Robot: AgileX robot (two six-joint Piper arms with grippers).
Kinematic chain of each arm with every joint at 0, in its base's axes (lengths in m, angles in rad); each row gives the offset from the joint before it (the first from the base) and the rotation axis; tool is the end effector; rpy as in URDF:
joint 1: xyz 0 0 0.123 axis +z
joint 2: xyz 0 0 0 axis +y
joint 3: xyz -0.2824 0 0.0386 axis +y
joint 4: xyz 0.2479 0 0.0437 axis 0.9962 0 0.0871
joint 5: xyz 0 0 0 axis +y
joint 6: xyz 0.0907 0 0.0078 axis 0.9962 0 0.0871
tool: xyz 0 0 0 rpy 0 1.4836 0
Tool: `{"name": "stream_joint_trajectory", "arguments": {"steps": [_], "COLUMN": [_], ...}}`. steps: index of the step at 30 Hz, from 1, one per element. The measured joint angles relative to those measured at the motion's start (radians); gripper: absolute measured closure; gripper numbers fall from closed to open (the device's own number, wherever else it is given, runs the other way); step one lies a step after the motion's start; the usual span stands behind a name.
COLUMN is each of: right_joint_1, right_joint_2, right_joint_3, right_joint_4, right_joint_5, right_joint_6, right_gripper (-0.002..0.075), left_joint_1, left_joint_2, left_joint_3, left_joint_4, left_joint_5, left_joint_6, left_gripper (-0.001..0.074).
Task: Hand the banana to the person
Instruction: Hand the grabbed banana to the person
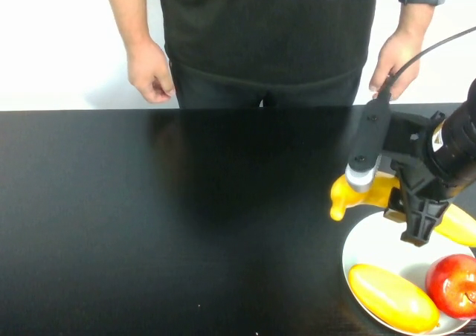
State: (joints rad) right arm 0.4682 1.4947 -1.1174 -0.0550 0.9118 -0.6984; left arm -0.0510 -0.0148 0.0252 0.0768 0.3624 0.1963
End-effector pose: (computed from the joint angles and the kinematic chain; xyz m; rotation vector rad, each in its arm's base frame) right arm 0.2662 0.1302 0.2720 -1.5596 2.2990 -0.1282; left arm 0.0528 -0.0002 0.1729 0.2766 1.8383 0.1761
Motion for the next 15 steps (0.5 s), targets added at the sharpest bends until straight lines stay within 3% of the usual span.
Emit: {"name": "stream_joint_trajectory", "arguments": {"steps": [5, 15], "right_joint_1": [0.085, 0.215], "right_joint_2": [-0.021, -0.023], "right_joint_3": [-0.114, -0.220], "right_joint_4": [-0.014, -0.080], "right_joint_5": [0.136, 0.163], "right_joint_6": [0.063, 0.112], "right_gripper": [0.0435, 0.0435], "left_joint_1": [0.000, 0.000], "left_joint_2": [0.000, 0.000], "left_joint_3": [0.000, 0.000], "left_joint_4": [0.000, 0.000], "left_joint_5": [0.000, 0.000], "left_joint_6": [0.000, 0.000], "left_gripper": [0.0741, 0.0741]}}
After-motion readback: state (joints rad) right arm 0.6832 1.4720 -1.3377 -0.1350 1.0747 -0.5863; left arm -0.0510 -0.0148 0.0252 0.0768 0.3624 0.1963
